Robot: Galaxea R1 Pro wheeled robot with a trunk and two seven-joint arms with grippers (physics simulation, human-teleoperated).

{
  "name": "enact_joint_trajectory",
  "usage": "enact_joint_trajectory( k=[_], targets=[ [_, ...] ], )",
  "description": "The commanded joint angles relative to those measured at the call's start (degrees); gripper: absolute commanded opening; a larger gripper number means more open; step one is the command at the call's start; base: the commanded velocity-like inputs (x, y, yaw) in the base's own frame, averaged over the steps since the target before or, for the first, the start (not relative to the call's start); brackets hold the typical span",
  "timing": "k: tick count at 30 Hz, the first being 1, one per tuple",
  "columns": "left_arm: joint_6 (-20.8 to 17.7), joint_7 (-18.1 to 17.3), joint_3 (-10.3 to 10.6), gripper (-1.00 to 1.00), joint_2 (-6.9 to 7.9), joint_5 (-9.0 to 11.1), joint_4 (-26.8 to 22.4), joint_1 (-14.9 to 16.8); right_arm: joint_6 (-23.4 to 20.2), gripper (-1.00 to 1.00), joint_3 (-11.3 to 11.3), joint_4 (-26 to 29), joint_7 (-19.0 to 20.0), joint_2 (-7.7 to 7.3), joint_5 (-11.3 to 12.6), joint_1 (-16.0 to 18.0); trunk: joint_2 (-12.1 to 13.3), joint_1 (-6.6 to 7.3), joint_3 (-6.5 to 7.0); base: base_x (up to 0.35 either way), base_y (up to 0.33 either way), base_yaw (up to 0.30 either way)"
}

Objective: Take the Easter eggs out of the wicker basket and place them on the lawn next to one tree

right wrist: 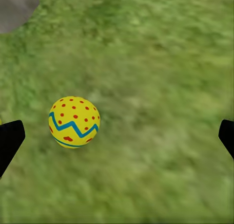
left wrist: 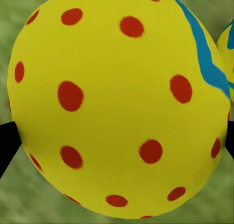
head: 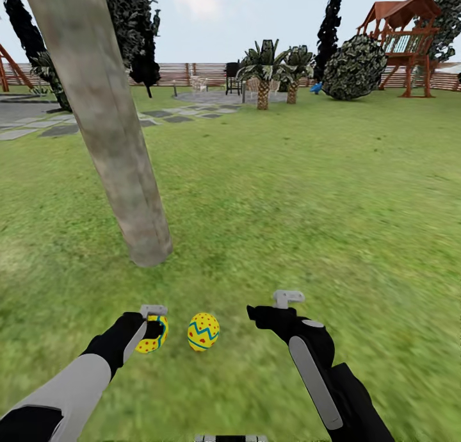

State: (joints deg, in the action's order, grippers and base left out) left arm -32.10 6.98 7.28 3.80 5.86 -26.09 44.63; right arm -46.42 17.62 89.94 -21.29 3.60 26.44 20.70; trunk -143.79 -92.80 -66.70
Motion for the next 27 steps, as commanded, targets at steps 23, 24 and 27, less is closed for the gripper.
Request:
enact_joint_trajectory(
  k=[23,24,27],
  targets=[
    [1.96,0.58,0.45,-1.00,0.23,0.39,-0.11,0.02,-0.12,1.00,0.10,0.06,-0.59,0.00,0.54,0.04,-0.19,-0.29,-2.71,0.015,0.008,0.000],
    [1.99,0.58,0.45,-1.00,0.24,0.39,-0.11,0.02,-0.11,1.00,0.12,0.06,-0.59,0.00,0.54,0.04,-0.19,-0.29,-2.71,0.052,0.029,0.000],
    [2.00,0.58,0.50,-1.00,0.20,0.38,-0.11,0.02,-0.10,1.00,0.13,0.06,-0.59,0.00,0.51,0.04,-0.19,-0.29,-2.71,0.044,-0.044,0.000]
  ],
)
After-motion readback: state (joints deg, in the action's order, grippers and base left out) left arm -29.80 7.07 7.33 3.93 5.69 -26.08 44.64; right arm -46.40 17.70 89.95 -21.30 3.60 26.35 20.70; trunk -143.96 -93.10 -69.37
